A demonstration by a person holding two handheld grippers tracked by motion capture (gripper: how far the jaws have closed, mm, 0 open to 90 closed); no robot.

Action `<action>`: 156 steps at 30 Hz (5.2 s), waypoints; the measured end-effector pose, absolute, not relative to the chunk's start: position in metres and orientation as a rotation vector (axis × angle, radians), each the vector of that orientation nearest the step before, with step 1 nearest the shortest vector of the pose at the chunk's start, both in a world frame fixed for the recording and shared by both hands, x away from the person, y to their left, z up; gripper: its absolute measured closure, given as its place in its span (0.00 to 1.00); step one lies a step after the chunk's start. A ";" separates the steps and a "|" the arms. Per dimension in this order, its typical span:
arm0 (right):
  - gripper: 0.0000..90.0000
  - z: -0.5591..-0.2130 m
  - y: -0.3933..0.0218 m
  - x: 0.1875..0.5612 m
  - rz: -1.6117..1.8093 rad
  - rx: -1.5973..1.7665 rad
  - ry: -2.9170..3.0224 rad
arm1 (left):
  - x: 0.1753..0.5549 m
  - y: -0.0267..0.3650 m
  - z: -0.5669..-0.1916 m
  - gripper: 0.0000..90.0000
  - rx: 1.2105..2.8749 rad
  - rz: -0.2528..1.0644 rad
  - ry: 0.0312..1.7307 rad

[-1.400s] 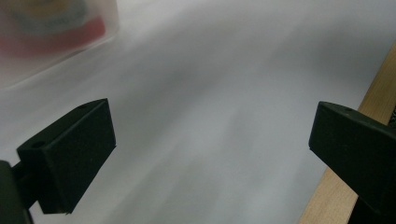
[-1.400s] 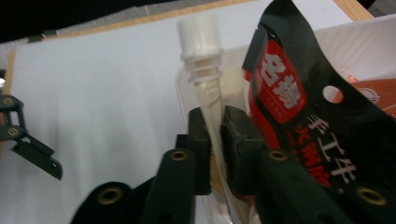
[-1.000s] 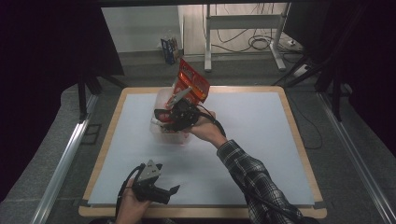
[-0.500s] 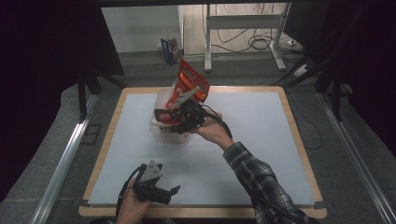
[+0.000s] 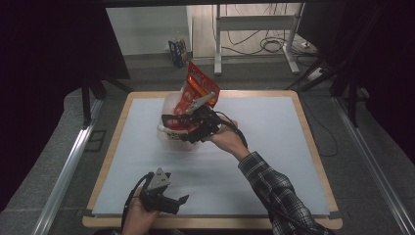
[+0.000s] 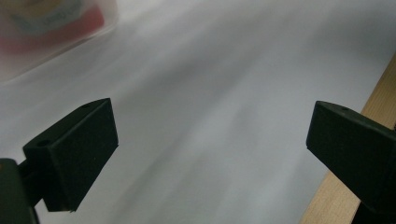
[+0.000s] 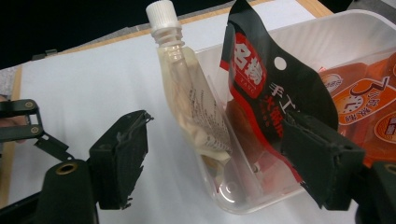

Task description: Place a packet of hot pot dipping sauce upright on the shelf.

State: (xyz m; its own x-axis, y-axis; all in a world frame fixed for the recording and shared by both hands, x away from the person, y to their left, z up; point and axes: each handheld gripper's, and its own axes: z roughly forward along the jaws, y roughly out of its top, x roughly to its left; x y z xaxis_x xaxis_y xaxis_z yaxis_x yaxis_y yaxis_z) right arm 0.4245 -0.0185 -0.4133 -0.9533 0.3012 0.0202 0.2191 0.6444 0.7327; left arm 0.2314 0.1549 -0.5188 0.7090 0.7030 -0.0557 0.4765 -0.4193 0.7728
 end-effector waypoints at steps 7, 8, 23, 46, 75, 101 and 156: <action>0.22 -0.412 -0.027 0.421 1.217 0.455 2.743 | 0.231 0.154 -0.519 0.02 2.101 0.353 0.898; 0.21 -0.412 -0.029 0.420 1.216 0.463 2.741 | 0.231 0.154 -0.519 0.02 2.101 0.354 0.899; 0.11 -0.418 -0.045 0.415 1.218 0.537 2.701 | 0.231 0.154 -0.520 0.01 2.102 0.384 0.896; 0.00 -0.424 -0.078 0.396 1.252 0.571 2.643 | 0.230 0.151 -0.522 0.01 2.117 0.408 0.873; 0.00 -0.443 -0.099 0.357 1.244 0.532 2.611 | 0.229 0.148 -0.524 0.01 2.150 0.426 0.842; 0.00 -0.453 -0.138 0.330 1.216 0.578 2.588 | 0.227 0.153 -0.523 0.01 2.116 0.507 0.838; 0.00 -0.494 -0.246 0.285 1.101 0.841 2.474 | 0.232 0.153 -0.525 0.00 2.137 0.468 0.850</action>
State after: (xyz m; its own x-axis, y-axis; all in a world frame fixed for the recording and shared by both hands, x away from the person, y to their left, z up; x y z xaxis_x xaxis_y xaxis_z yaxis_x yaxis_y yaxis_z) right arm 0.2847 -0.2464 -0.4937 -0.7817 0.6225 -0.0378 0.3888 0.5338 0.7510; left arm 0.2316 0.1533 -0.5255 0.7094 0.7031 0.0499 0.4186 -0.4772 0.7727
